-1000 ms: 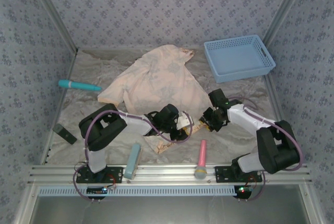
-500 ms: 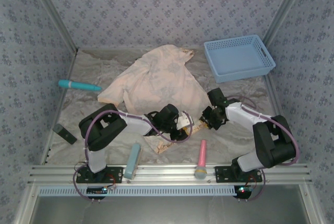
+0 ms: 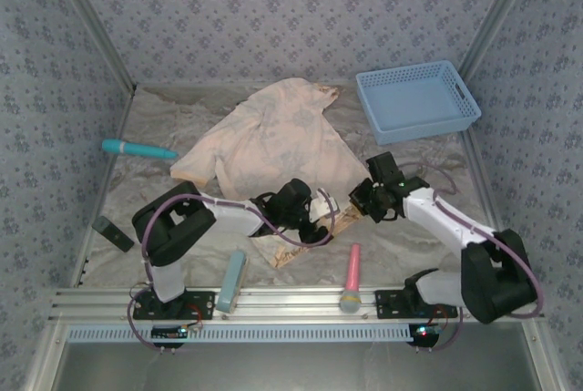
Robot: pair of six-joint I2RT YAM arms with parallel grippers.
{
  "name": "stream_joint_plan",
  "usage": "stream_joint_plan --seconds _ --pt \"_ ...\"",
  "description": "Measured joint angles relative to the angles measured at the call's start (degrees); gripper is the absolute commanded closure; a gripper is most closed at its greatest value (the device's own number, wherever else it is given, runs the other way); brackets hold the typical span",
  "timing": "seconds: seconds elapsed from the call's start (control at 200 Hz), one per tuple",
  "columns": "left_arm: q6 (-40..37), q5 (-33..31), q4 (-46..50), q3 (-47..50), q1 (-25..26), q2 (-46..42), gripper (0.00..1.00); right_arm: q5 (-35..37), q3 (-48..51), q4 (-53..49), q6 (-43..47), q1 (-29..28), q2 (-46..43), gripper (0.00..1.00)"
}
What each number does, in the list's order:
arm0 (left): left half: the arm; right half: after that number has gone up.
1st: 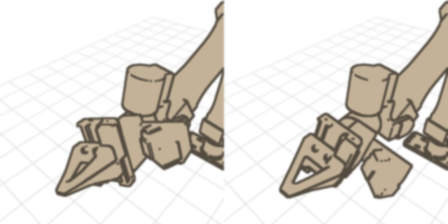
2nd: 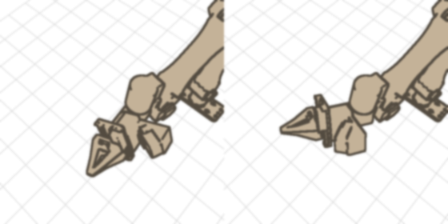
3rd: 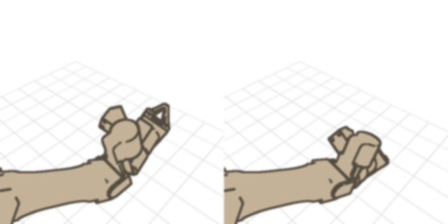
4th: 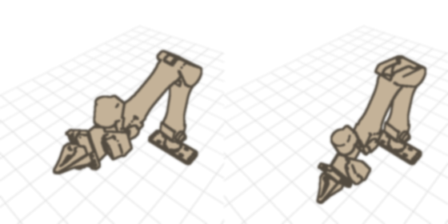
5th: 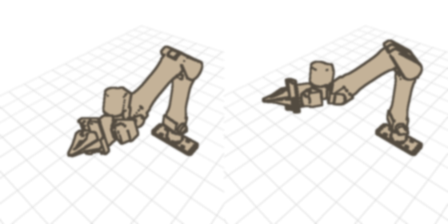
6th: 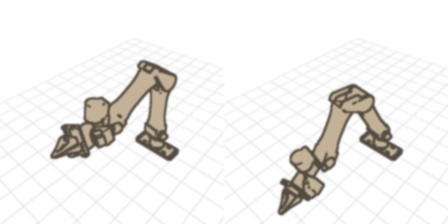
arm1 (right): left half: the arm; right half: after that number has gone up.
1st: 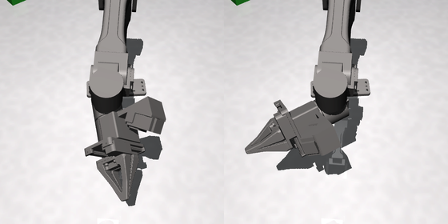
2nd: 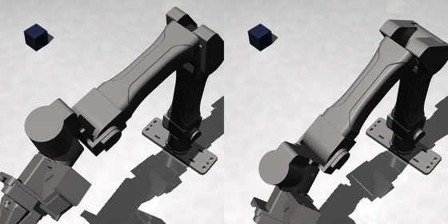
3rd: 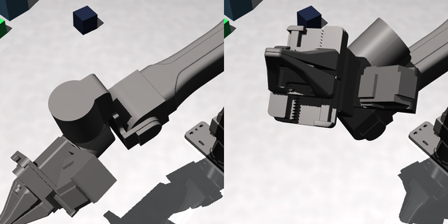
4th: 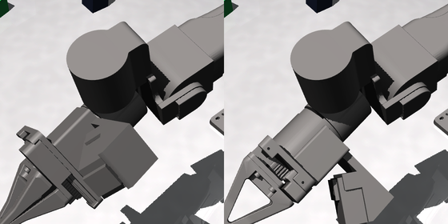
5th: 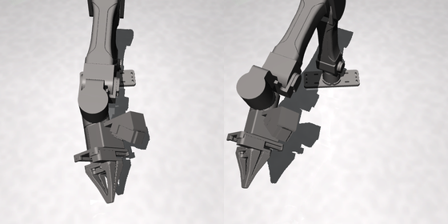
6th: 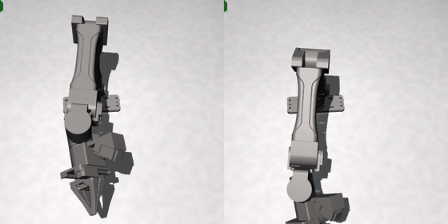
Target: Fold the inside-out t-shirt
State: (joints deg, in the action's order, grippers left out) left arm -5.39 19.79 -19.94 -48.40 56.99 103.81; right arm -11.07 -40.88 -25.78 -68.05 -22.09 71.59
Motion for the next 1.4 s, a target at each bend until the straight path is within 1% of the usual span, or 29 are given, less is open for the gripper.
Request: stream_joint_plan --seconds 0.12,0.17,0.2,0.23,0.285,0.305,0.36,0.395,0.41,0.425,0.44,0.45,0.47,0.49,0.58,0.635,0.76,0.875,0.95,1.014,1.094,1.154,1.274,1.354,1.379,1.399 --pt "0.35 -1.86 0.0 -1.16 0.0 0.0 0.31 0.37 -1.11 -0.39 -1.51 -0.09 -2.32 1.0" --pt "0.46 -3.23 0.02 -1.97 0.0 0.07 0.33 0.35 -1.44 -0.33 -2.05 -0.09 -2.54 1.0" --pt "0.5 -4.0 0.02 -2.43 0.0 0.09 0.36 0.35 -1.51 -0.26 -2.38 -0.09 -2.58 1.0" --pt "0.66 -4.98 0.02 -2.93 0.0 0.15 0.44 0.35 -1.51 -0.26 -2.78 -0.09 -2.58 1.0" --pt "0.37 -6.78 0.17 -3.61 0.0 0.17 0.66 0.35 -1.51 -0.28 -3.32 -0.09 -2.58 1.0" --pt "0.68 -7.58 0.26 -3.76 0.0 0.17 0.73 0.35 -1.51 -0.24 -3.41 -0.09 -2.58 1.0" --pt "0.42 -8.92 0.72 -4.07 0.02 0.17 0.86 0.39 -1.53 -0.17 -3.58 -0.2 -2.58 1.0" --pt "0.57 -9.64 1.2 -4.11 0.0 0.11 0.96 0.44 -1.53 -0.17 -3.54 -0.2 -2.56 1.0" --pt "0.28 -10.14 1.46 -4.15 0.0 0.07 1.0 0.55 -1.53 -0.17 -3.54 -0.2 -2.56 0.97" --pt "0.5 -10.27 1.88 -4.15 0.0 -0.04 1.0 0.63 -1.53 -0.15 -3.37 -0.2 -2.56 0.91" --pt "0.42 -10.73 2.23 -4.15 0.0 -0.17 1.0 0.7 -1.53 -0.13 -3.04 -0.2 -2.56 0.82" --pt "0.11 -10.86 2.45 -4.15 0.0 -0.26 1.0 0.76 -1.53 -0.09 -3.04 -0.2 -2.56 0.78" --pt "0.66 -11.21 3.08 -4.15 0.0 -0.61 1.0 0.76 -1.55 -0.04 -2.34 -0.2 -2.51 0.72" --pt "0.9 -11.52 3.65 -4.15 -0.02 -1.05 1.0 0.83 -1.55 0.09 -1.55 -0.2 -2.49 0.7" --pt "2.6 -11.87 6.16 -4.17 -1.09 -3.98 1.0 0.76 -1.62 0.76 3.43 -0.61 -2.38 0.68" --pt "3.96 -11.67 7.37 -4.2 -2.51 -6.43 1.0 0.5 -1.44 1.88 7.08 -1.88 -2.58 0.65" --pt "6.03 -11.17 9.55 -5.55 -6.03 -10.16 1.0 0.13 2.08 7.13 17.44 -9.09 -6.01 0.61" --pt "7.74 -9.14 10.16 -7.08 -8.66 -10.75 1.0 0.39 5.14 10.82 27.91 -16.24 -8.96 0.53" --pt "8.76 -7.54 11.47 -7.61 -10.16 -10.73 1.0 0.61 6.88 14.47 35.36 -19.52 -8.96 0.48" --pt "9.6 -6.32 12.87 -8.22 -11.39 -10.67 1.0 1.01 8.55 18.71 42.21 -21.64 -7.13 0.42" --pt "10.54 -5.03 13.99 -9.01 -12.72 -10.64 1.0 1.38 9.16 23.1 47.74 -22.8 -2.19 0.4" --pt "11.26 -4.09 14.36 -9.57 -13.64 -10.67 1.0 1.53 8.85 26.64 51.34 -22.97 3.21 0.37" --pt "12.39 -2.49 15.45 -10.97 -14.75 -10.67 1.0 3.02 7.93 32.2 55.12 -23.26 12.79 0.36" --pt "12.85 -1.7 15.63 -11.28 -15.15 -10.69 1.0 5.2 6.27 35.39 56.98 -23.74 17.09 0.41" --pt "13.03 -1.51 15.8 -11.34 -15.32 -10.69 1.0 5.92 5.46 36.26 57.44 -23.98 18.08 0.45" --pt "13.14 -1.29 15.93 -11.37 -15.43 -10.69 1.0 6.51 4.9 37.0 57.96 -24.13 18.95 0.52"
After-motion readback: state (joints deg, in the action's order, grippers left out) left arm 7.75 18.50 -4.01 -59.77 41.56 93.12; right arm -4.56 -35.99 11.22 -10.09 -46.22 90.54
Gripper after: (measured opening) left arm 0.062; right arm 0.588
